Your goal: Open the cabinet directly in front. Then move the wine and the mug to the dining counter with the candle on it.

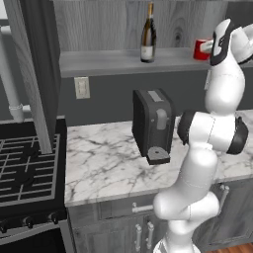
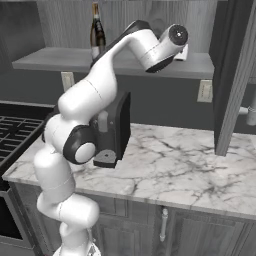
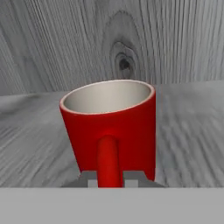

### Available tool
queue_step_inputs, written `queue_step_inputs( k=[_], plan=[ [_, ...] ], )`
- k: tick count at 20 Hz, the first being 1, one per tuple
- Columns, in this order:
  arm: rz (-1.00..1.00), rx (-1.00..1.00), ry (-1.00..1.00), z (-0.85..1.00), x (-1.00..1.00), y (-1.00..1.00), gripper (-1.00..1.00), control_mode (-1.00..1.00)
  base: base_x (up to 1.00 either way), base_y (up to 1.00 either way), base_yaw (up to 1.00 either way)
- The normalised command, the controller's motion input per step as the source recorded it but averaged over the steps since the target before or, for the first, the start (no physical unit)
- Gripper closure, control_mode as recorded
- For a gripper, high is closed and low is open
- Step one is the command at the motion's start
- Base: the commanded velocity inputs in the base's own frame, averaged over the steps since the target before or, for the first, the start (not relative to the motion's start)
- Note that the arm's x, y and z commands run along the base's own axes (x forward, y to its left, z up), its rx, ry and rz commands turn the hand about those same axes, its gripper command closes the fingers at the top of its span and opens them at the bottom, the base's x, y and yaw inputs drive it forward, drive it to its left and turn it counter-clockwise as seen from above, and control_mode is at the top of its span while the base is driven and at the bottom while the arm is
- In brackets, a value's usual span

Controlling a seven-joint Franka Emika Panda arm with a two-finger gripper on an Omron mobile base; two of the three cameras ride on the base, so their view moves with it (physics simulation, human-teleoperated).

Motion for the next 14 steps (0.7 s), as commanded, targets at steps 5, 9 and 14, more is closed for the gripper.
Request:
queue_step_inputs(
  k=[5,9,14],
  plan=[
    [0.34,-0.01,0.00,-0.28,-1.00,0.34,1.00,-1.00,0.00,0.00,0.00],
    [0.49,0.00,0.00,-0.33,-1.00,0.49,1.00,-1.00,0.00,0.00,0.00],
    [0.51,-0.03,0.00,-0.34,-1.00,0.60,1.00,-1.00,0.00,0.00,0.00]
  ],
)
